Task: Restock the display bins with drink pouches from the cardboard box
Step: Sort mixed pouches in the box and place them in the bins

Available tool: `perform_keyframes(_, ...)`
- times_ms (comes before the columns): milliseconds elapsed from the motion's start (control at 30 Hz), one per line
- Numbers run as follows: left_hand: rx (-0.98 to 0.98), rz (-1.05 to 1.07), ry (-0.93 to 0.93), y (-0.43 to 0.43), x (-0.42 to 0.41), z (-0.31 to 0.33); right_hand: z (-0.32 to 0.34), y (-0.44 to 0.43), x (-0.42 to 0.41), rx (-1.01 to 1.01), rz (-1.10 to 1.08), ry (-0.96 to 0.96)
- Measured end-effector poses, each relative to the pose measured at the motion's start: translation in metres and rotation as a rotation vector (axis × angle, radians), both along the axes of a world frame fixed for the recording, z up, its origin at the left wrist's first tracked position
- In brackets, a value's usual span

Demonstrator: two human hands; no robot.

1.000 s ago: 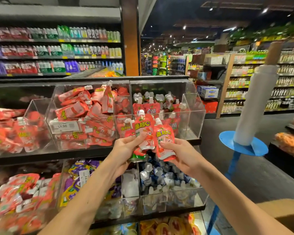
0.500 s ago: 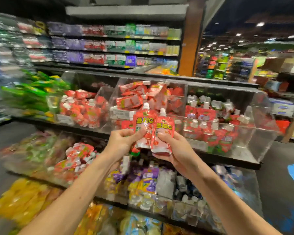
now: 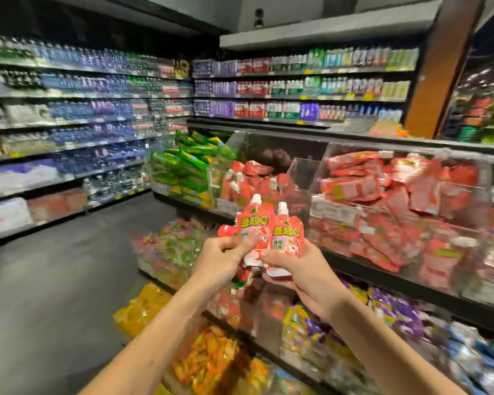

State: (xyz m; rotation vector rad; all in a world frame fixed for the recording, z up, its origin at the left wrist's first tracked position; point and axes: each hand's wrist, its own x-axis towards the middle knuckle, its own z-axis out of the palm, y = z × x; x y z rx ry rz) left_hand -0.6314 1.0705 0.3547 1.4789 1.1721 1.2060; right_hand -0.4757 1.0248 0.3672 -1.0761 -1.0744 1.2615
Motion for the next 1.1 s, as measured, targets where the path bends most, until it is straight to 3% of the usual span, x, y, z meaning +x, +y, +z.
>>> perform_keyframes(200,0.16,-0.156,0.117,0.086,-0.066,0.001,0.0,0.073,-0.071,0.056,-0.145,-0.015)
perform_keyframes(467,0.159,-0.546,0.094,0.186,-0.107,0.038,0.037,0.144,-0.116,0.07,-0.347,0.053)
perform_keyframes(667,0.098,-0.531,0.081,0.228,-0.092,0.101,0.086,0.168,-0.09,0.044,-0.355,0.17)
perform_keyframes(733,0.065,-0.522,0.106,0.246,-0.087,0.116,0.1,0.179,-0.074,-0.003,-0.418,0.119)
perform_keyframes(933,-0.036,-0.531,0.204,0.273,-0.068,0.143,0.116,0.238,-0.051,-0.211,-0.74,-0.37)
perform_keyframes(1100,-0.07,-0.558,0.238,0.278,-0.063,0.149,0.103,0.289,-0.035,-0.098,-0.942,-0.295)
